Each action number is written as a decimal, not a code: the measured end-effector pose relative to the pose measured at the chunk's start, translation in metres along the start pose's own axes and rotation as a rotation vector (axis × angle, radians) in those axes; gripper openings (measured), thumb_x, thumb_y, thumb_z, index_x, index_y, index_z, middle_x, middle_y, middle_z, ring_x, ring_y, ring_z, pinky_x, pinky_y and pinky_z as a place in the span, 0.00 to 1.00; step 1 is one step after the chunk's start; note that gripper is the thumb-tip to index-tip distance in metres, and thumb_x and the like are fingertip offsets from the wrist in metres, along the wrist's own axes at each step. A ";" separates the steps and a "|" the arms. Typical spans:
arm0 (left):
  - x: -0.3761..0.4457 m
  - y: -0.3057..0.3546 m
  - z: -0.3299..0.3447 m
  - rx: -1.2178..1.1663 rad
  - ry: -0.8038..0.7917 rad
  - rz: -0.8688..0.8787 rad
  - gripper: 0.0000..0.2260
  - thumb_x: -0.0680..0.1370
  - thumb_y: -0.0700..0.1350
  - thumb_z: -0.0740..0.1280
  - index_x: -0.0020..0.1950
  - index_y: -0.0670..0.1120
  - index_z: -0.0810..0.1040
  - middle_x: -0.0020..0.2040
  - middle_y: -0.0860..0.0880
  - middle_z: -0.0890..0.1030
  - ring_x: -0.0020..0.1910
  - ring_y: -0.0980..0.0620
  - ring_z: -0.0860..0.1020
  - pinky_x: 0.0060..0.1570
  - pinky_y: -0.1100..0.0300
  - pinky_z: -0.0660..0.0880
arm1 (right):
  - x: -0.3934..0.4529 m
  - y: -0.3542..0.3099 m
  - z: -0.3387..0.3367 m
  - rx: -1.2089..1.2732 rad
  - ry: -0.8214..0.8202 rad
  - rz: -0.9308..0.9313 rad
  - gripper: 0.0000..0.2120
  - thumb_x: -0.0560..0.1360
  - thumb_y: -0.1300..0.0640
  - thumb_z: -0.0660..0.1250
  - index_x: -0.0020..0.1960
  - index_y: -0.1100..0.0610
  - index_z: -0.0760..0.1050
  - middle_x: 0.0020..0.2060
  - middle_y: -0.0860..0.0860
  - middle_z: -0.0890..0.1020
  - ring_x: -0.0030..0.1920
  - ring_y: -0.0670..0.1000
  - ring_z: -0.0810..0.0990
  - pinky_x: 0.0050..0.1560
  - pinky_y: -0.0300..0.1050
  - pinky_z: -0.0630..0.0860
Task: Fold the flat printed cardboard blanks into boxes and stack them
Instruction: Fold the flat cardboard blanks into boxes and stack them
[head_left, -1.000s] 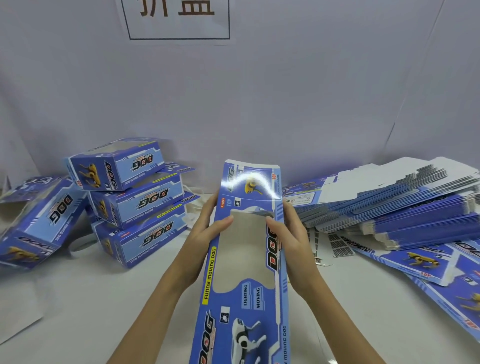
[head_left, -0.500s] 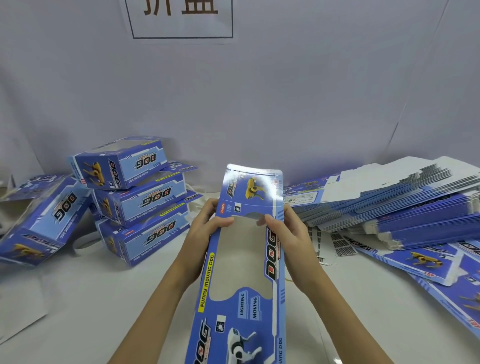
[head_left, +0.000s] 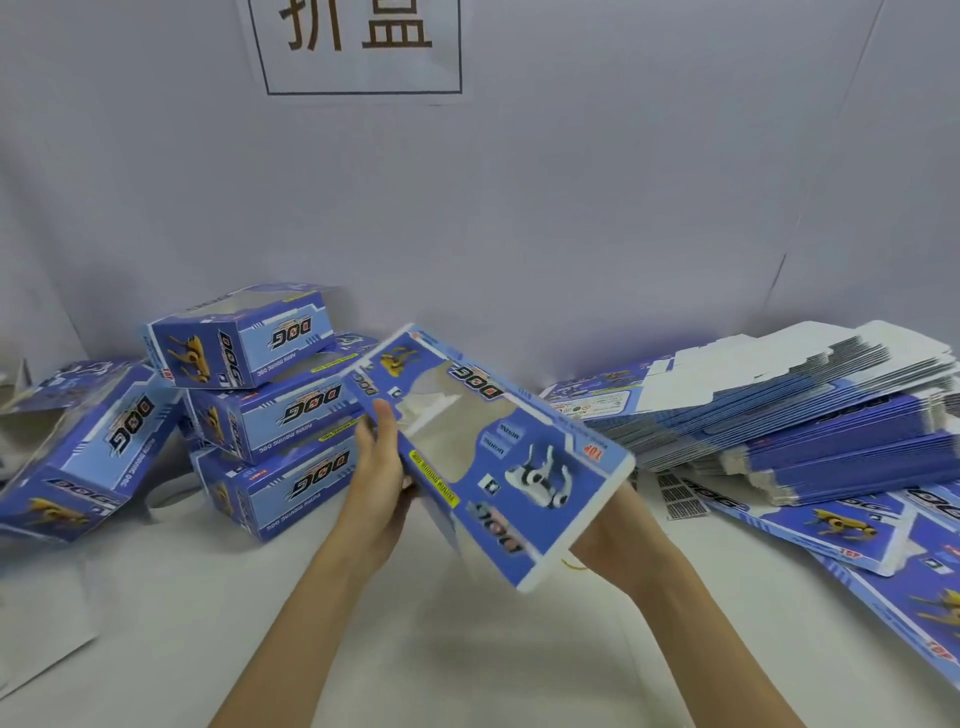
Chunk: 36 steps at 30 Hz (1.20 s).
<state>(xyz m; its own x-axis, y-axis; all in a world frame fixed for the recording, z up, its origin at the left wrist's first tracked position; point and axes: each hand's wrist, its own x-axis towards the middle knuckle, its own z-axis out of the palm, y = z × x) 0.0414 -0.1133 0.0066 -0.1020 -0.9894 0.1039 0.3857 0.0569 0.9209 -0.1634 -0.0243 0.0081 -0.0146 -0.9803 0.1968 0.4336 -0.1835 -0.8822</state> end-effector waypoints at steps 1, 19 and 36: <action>0.000 -0.002 -0.001 0.049 -0.039 -0.039 0.29 0.77 0.70 0.57 0.74 0.56 0.69 0.58 0.51 0.85 0.47 0.55 0.86 0.43 0.57 0.82 | -0.002 0.003 0.000 -0.008 0.042 -0.017 0.14 0.86 0.54 0.61 0.53 0.50 0.86 0.47 0.51 0.88 0.47 0.51 0.88 0.48 0.48 0.84; -0.010 0.006 -0.001 1.141 -0.314 1.004 0.34 0.74 0.62 0.75 0.75 0.56 0.64 0.84 0.55 0.58 0.83 0.50 0.58 0.78 0.34 0.56 | -0.002 -0.027 -0.029 -0.423 0.534 -0.204 0.25 0.87 0.44 0.57 0.43 0.56 0.85 0.37 0.60 0.87 0.34 0.60 0.86 0.30 0.45 0.81; -0.032 0.040 0.017 0.059 -0.254 0.034 0.30 0.79 0.65 0.64 0.80 0.63 0.63 0.67 0.49 0.82 0.60 0.43 0.84 0.55 0.44 0.83 | -0.010 -0.018 0.024 -0.560 -0.011 -0.353 0.31 0.82 0.41 0.63 0.82 0.32 0.56 0.77 0.36 0.71 0.71 0.37 0.76 0.60 0.34 0.78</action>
<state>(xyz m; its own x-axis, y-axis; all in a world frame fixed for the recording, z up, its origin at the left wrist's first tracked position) 0.0446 -0.0769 0.0461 -0.3201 -0.9217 0.2193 0.3393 0.1045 0.9348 -0.1495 -0.0094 0.0321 -0.0593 -0.8543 0.5163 -0.1292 -0.5063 -0.8526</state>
